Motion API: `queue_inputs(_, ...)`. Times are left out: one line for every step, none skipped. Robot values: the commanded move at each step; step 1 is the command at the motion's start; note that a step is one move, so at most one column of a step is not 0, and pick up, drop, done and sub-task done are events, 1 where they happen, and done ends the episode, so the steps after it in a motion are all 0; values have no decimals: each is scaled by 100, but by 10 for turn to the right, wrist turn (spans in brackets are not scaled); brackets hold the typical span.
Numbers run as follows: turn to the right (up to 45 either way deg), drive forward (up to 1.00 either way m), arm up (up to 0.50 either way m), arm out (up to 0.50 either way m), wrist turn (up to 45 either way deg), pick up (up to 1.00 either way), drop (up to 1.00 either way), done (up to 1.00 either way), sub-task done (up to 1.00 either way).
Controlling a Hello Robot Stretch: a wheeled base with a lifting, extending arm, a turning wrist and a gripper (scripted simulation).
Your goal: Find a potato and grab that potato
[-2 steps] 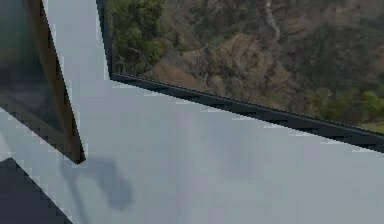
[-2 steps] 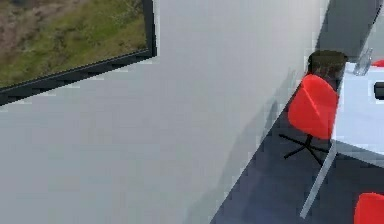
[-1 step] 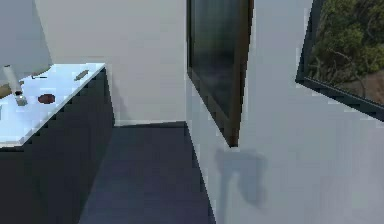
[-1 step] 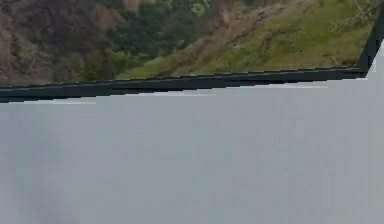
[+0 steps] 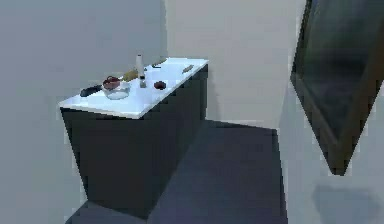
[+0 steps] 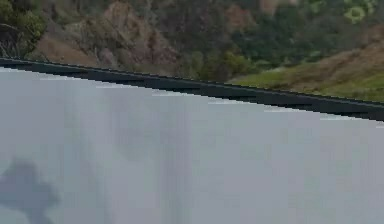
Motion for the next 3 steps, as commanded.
queue_inputs(0,45,0,0,0,0,0,0,0)
queue_inputs(-360,0,0,0,0,0,0,0,0)
queue_inputs(0,55,0,0,0,0,0,0,0)
